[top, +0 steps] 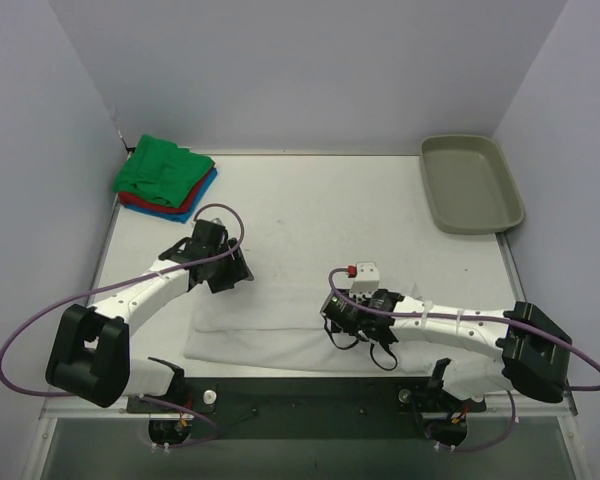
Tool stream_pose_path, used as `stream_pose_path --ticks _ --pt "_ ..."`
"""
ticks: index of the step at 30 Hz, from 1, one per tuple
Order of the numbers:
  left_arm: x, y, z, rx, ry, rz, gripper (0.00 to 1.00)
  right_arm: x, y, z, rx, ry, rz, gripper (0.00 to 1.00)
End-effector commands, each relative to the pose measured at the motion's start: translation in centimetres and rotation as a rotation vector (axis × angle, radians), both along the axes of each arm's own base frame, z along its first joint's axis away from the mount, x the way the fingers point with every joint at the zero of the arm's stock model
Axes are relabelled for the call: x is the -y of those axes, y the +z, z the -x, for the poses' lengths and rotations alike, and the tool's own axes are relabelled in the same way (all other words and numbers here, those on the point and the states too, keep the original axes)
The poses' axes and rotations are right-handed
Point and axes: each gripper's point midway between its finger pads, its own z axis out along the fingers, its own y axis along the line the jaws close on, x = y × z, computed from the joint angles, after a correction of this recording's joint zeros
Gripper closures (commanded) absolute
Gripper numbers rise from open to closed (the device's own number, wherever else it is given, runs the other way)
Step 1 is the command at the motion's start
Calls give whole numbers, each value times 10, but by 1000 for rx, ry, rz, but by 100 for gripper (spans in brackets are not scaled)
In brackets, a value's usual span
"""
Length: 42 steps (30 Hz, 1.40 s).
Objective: Fold and stack the t-shirts
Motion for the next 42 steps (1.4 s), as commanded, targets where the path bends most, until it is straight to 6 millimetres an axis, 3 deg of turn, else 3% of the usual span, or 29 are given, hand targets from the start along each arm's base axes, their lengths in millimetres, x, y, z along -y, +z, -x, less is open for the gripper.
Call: stream_pose_path --ticks 1,12,23,30,34,39,42 --pt "9 5 -9 40 -21 23 34 -9 2 11 6 10 8 30" --pt "14 0 -7 28 -32 23 34 -32 10 34 30 77 38 30" --pt "13 -4 -3 22 -32 16 34 -24 -25 47 -24 51 95 30" --pt "13 -2 -3 26 -31 16 34 -31 -33 47 -37 65 92 29" --pt "11 -3 -3 26 -33 9 34 -36 -7 39 14 85 59 29" --pt "12 -3 -2 22 -33 10 34 -43 51 30 85 109 45 27" --pt "13 -1 -4 29 -34 14 34 -36 77 24 135 96 28 26"
